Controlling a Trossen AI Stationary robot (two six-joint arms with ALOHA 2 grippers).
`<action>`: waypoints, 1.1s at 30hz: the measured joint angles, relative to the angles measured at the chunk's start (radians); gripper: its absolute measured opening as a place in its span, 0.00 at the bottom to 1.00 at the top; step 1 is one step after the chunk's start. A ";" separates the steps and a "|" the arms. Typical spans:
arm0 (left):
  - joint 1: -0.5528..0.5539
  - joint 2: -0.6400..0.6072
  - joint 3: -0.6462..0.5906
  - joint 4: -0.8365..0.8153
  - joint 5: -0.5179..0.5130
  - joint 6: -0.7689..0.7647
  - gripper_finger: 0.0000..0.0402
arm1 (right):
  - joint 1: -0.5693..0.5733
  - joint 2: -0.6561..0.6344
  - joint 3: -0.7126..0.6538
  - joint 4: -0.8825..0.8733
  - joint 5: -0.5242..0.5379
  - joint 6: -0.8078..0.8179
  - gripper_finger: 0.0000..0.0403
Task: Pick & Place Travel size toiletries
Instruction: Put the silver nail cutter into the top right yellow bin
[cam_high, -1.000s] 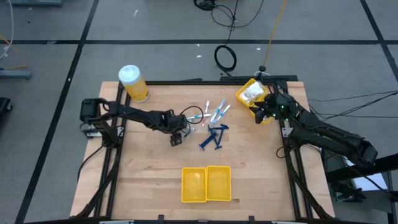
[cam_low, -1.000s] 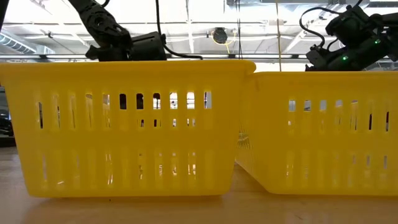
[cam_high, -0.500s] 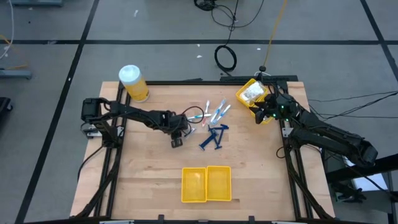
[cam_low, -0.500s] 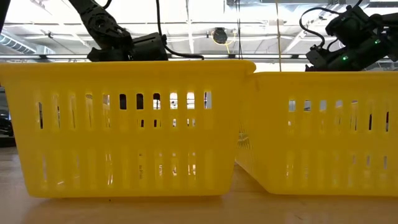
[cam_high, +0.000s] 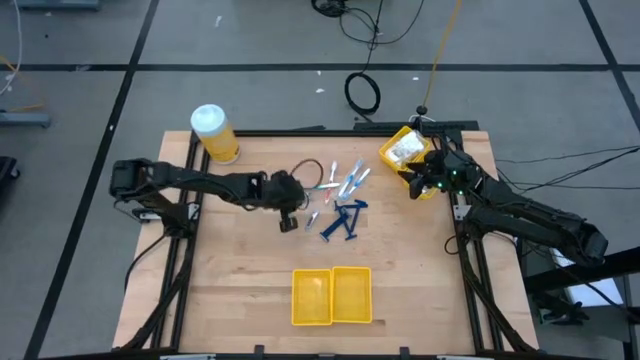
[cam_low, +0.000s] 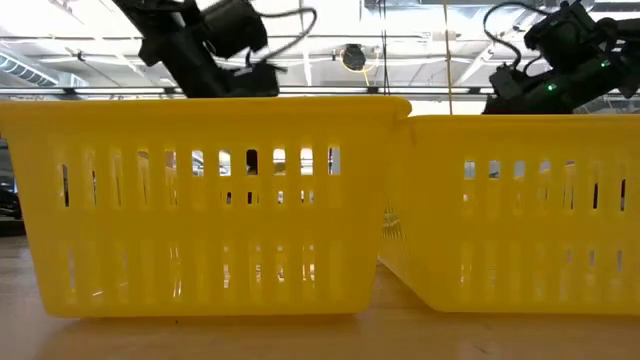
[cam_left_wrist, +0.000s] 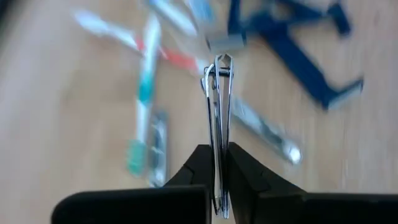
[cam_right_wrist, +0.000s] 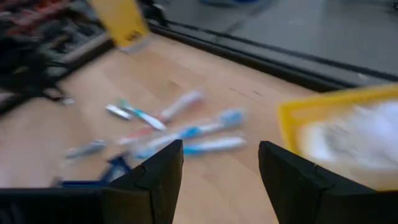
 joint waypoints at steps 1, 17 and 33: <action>0.001 -0.018 -0.003 0.042 0.000 0.018 0.05 | 0.016 0.003 -0.006 0.038 -0.006 0.000 0.49; 0.039 0.166 0.010 0.980 0.353 0.134 0.02 | 0.323 0.247 -0.168 0.908 -0.077 -0.175 0.49; 0.069 0.365 0.191 0.979 0.445 0.103 0.04 | 0.367 0.410 -0.167 1.096 -0.103 -0.220 0.49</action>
